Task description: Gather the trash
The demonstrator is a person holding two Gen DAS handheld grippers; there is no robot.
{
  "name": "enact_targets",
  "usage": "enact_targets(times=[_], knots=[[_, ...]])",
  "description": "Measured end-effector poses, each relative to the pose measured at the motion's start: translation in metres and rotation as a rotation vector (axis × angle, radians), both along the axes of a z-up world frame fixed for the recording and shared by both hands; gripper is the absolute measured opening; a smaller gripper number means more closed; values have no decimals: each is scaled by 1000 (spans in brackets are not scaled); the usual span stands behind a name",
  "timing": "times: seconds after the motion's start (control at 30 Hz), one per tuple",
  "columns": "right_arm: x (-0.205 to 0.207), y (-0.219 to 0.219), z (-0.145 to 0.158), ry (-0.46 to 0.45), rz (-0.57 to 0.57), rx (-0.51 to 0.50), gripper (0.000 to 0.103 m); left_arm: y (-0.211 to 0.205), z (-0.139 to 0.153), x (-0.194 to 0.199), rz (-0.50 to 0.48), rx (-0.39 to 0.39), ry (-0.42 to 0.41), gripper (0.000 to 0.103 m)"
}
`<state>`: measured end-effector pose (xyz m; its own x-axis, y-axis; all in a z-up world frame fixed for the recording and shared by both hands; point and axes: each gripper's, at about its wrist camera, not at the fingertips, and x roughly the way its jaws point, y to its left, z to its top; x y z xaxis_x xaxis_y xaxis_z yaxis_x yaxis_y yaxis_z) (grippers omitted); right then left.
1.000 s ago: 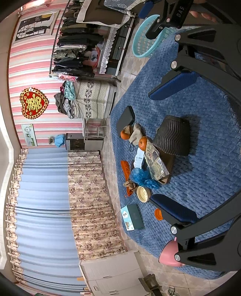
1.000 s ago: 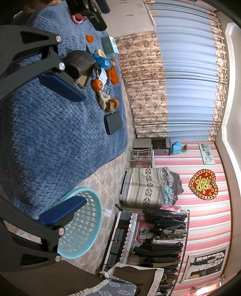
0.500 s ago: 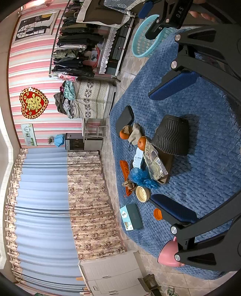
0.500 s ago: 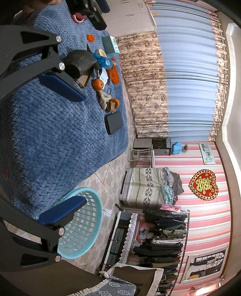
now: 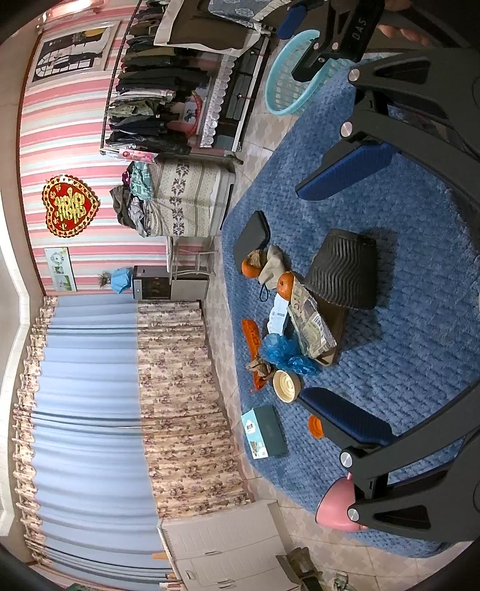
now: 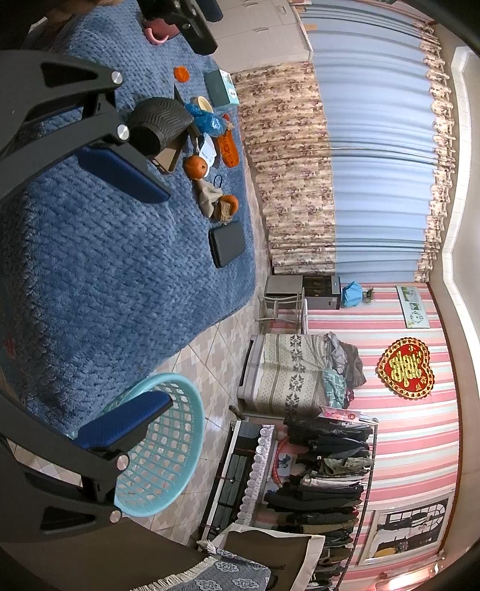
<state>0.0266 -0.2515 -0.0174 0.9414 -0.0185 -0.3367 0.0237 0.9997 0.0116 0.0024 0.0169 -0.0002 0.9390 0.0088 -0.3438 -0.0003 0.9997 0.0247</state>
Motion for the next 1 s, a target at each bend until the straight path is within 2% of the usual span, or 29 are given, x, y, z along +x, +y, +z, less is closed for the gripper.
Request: enact_targets(times=[0.23,0.27,0.37,0.53,0.8,1.0], knots=[[1,-5,0,0,-4,-3,99,0,1,-2,2,-2,-3,98],[-6,-5,-9,0,-7,-5,99,0,1,-2,2,-1,-4,98],[-7,-9,-11,10,-8,-9,99,2,2,-2,9,-1,-6,98],[-7,-11,-10,11,-12,-4,99,20,2,-4,32,-14,1,98],[4,12,8,-2,-14,12,99,60,-1,0,108,-19,13,98],[12,56,12,1,9,-80,99,92,-9,8,155,-20,33,98]])
